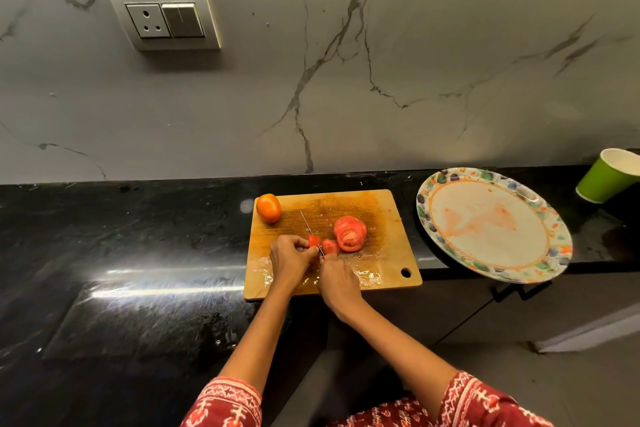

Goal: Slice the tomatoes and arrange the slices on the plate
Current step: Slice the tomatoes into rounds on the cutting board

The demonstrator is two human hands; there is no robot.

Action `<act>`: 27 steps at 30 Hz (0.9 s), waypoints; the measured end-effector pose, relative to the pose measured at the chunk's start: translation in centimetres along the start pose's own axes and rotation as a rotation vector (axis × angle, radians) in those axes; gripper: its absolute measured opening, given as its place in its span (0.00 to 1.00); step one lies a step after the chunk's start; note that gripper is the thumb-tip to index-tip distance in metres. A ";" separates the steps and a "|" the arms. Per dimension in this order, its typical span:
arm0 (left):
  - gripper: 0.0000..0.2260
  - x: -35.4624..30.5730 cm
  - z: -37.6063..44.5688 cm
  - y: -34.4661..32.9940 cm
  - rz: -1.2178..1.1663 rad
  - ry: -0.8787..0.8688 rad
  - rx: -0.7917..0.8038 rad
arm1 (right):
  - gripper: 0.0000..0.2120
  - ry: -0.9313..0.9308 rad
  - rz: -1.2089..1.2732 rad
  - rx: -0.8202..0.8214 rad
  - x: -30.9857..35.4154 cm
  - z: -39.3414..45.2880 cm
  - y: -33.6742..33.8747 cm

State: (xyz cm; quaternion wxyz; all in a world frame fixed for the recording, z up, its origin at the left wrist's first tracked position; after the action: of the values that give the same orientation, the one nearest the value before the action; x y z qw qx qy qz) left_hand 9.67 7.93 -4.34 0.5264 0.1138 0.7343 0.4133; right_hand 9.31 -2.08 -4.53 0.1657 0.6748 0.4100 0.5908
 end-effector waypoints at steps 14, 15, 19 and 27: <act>0.07 0.0 -0.2 -0.1 -0.047 0.047 -0.040 | 0.15 -0.051 -0.008 0.059 -0.1 -0.8 0.4; 0.06 0.0 0.0 0.1 -0.059 0.058 -0.032 | 0.15 -0.060 -0.015 0.062 -0.6 -1.4 0.4; 0.02 -0.1 0.2 0.5 -0.040 0.061 0.021 | 0.13 -0.098 0.023 0.051 -2.1 -2.8 0.8; 0.06 -0.1 -0.2 0.6 0.027 0.006 -0.013 | 0.15 0.051 0.149 -0.033 0.2 -2.1 1.2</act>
State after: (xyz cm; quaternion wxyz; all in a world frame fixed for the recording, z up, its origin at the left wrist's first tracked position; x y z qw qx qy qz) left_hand 9.41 8.18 -3.85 0.5194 0.1188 0.7316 0.4253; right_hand 7.75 -3.25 -3.05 0.1219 0.6853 0.3528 0.6253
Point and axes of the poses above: each hand's wrist, its own z-axis towards the middle knuckle, its own y-axis out of the back of the hand, x = y × z, the point moved 1 cm from there along z, towards the middle knuckle, and after that the axes turned 15 degrees about z, right-handed, at the moved point
